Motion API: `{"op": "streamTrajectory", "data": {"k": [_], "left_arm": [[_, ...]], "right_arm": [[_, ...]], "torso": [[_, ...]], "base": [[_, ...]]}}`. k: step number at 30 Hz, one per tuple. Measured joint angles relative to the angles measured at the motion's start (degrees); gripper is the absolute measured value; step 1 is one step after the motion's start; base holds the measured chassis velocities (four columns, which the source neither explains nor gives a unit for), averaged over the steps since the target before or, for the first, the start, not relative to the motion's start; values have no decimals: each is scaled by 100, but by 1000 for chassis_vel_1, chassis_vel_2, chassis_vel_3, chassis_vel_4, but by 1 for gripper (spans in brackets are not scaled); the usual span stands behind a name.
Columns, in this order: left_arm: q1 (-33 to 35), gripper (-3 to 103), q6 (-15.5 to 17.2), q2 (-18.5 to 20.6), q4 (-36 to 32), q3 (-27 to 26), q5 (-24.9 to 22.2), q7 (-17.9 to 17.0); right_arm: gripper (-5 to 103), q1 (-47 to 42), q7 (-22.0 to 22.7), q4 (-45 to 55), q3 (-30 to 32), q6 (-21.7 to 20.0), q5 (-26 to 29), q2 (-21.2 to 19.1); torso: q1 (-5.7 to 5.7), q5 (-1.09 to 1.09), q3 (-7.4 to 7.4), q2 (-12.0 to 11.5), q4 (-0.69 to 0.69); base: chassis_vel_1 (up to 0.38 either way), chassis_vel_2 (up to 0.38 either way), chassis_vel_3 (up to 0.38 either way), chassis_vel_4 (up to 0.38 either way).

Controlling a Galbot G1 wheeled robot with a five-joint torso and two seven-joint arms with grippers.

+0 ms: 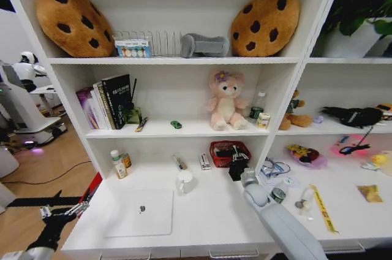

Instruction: Organize the objects on the table.

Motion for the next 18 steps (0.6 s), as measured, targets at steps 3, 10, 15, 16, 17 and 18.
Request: {"op": "streamTrajectory", "data": {"k": [3,10,15,16,17,18], "left_arm": [[0,100,0,0,0,0,0,0],[0,100,0,0,0,0,0,0],[0,100,0,0,0,0,0,0],[0,100,0,0,0,0,0,0],[-1,100,0,0,0,0,0,1],[0,100,1,0,0,0,0,0]], "right_arm": [[34,-99,-32,102,59,9,-1,-34],[61,-285,-44,352,216,11,69,-117],[78,-566,-24,937,374,-151,309,-252],[78,-705,3,1193,425,-242,385,-298],[83,-901,58,1512,487,-394,484,-355],[89,-1103,133,1799,546,-552,565,-401]], "torso": [[0,0,0,0,0],[0,0,0,0,0],[0,-1,0,0,1],[0,0,0,0,1],[0,-1,0,0,1],[0,-1,-1,0,0]], "base": [[0,0,0,0],[0,0,0,0],[0,0,0,0],[0,0,0,0],[0,0,0,0],[0,0,0,0]]}}
